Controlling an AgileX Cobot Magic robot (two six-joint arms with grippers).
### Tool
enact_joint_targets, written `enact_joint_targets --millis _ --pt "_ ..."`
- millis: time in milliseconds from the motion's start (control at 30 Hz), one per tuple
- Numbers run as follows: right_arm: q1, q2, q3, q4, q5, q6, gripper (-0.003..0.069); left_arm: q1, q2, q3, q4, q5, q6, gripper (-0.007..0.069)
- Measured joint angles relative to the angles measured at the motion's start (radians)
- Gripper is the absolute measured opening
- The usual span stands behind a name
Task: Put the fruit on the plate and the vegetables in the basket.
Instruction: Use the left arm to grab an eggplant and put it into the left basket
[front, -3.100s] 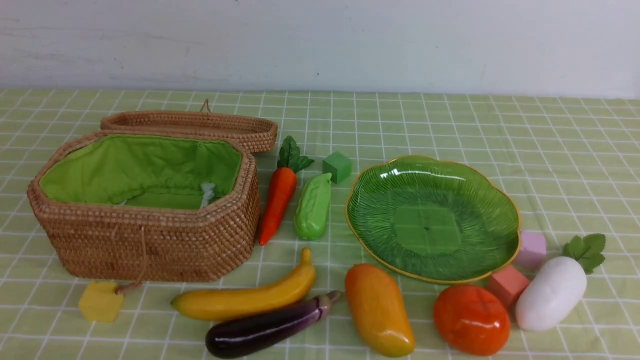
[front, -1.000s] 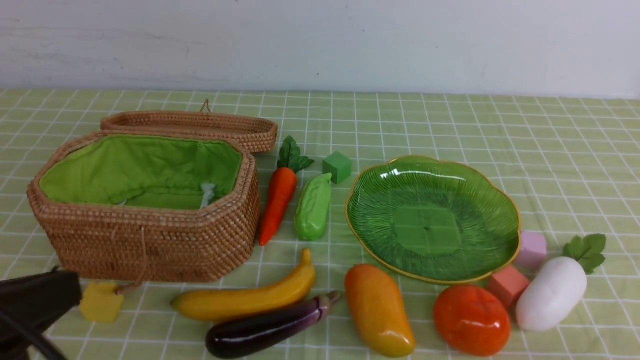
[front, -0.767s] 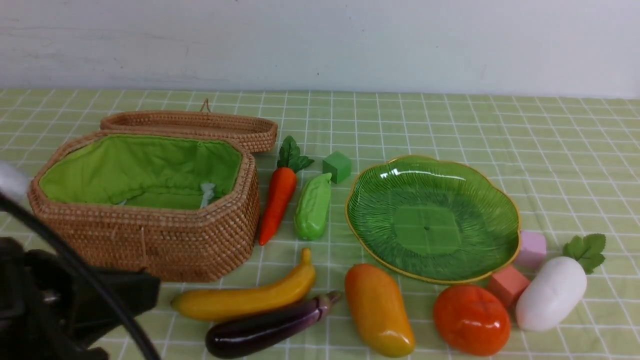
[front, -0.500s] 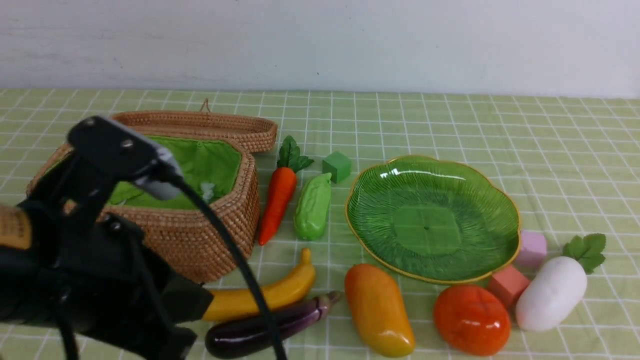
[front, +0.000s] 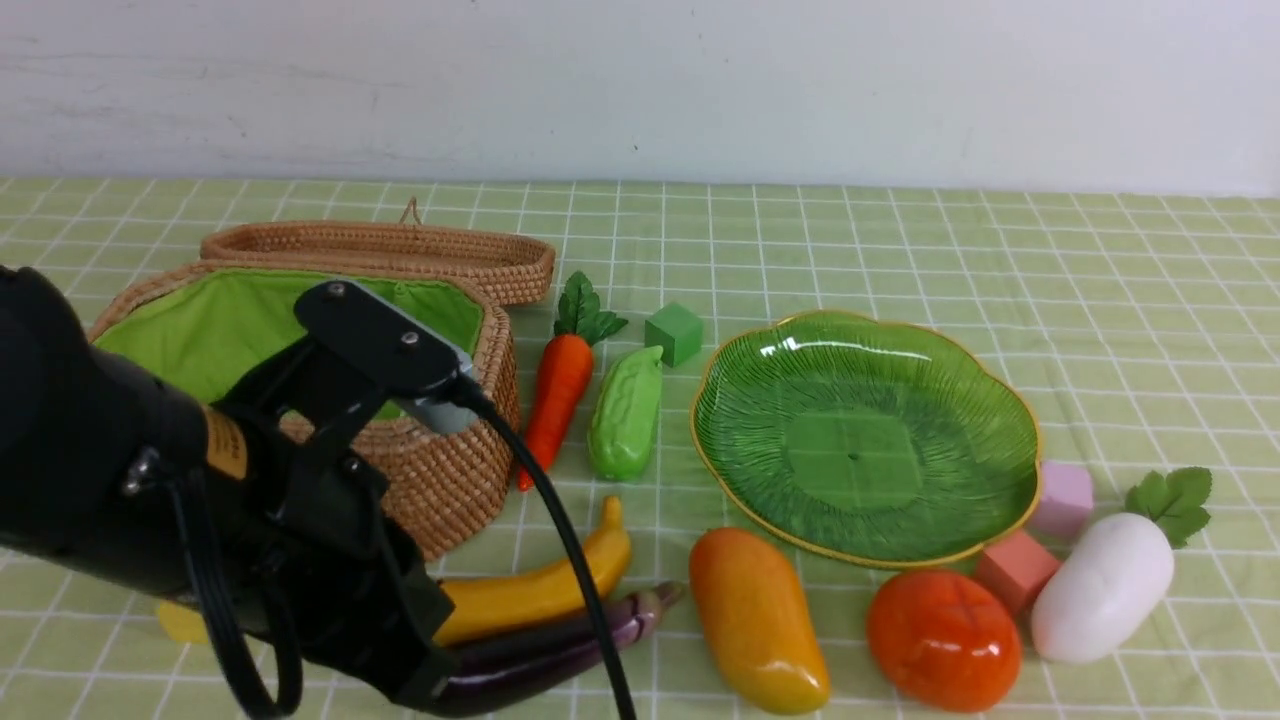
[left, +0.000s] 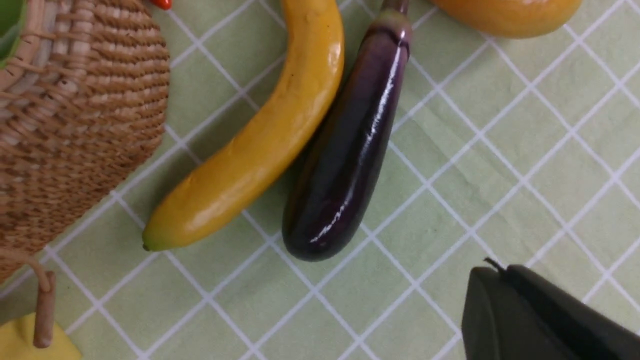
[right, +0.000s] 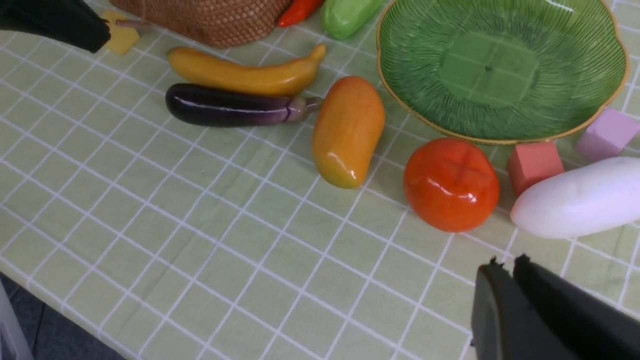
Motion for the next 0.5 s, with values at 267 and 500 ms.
enact_joint_targets --millis 267,500 --pt "0.000 -0.044 0.010 0.090 -0.084 -0.104 0.0042 -0.038 0.035 -0.005 0.010 -0.087 0.131 -0.0013" --pt "0.000 -0.044 0.010 0.219 -0.098 -0.228 0.0042 -0.135 0.163 -0.008 0.027 -0.105 0.196 0.0099"
